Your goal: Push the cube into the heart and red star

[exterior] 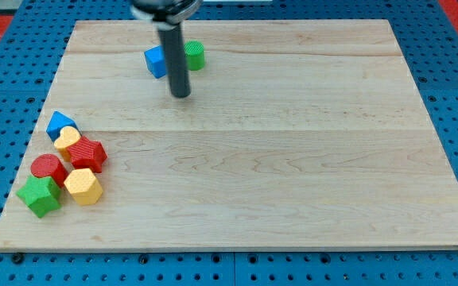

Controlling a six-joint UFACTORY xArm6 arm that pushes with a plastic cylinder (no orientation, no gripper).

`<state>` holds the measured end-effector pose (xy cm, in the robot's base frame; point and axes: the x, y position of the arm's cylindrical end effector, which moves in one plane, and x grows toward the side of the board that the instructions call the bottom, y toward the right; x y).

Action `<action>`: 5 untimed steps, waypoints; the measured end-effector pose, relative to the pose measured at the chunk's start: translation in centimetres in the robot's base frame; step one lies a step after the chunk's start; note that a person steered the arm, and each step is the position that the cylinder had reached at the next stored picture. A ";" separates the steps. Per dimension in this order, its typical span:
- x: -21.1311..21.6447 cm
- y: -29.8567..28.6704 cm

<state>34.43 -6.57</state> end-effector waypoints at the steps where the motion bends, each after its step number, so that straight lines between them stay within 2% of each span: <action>1: -8.7 2.6; 2: -8.6 -1.2; 3: -3.4 -5.8; 4: -2.7 -9.5; 5: 0.2 -8.8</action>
<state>34.68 -15.41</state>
